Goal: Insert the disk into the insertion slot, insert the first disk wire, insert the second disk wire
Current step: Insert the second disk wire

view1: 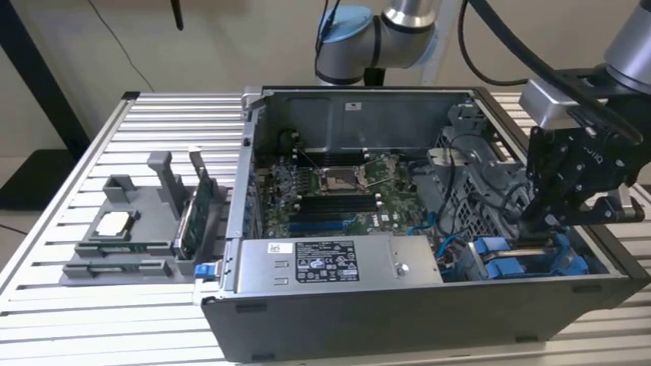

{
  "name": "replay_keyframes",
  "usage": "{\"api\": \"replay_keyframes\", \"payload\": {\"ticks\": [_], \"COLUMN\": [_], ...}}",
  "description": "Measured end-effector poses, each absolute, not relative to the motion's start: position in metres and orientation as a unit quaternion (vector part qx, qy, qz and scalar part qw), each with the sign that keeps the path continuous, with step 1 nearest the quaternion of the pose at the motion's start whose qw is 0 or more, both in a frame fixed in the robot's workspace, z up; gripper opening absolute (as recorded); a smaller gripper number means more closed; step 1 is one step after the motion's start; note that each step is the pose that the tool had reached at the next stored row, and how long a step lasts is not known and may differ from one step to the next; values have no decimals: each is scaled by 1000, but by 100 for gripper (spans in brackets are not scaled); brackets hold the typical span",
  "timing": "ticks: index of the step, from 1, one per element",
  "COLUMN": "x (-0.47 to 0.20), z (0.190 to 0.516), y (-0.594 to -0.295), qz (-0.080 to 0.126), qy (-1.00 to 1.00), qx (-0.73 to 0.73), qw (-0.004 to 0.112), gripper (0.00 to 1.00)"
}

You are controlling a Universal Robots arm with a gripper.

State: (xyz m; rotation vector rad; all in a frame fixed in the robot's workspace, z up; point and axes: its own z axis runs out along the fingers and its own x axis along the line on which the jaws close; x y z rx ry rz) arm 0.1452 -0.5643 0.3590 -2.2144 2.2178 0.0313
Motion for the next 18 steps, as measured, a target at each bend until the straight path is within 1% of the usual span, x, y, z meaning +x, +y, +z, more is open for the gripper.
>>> {"api": "replay_keyframes", "payload": {"ticks": [11, 18], "x": [145, 145], "z": [383, 385], "y": [-564, -564], "qz": [10, 10], "qy": [708, 708], "qx": [-707, -707], "qw": [4, 4], "gripper": [24, 24]}}
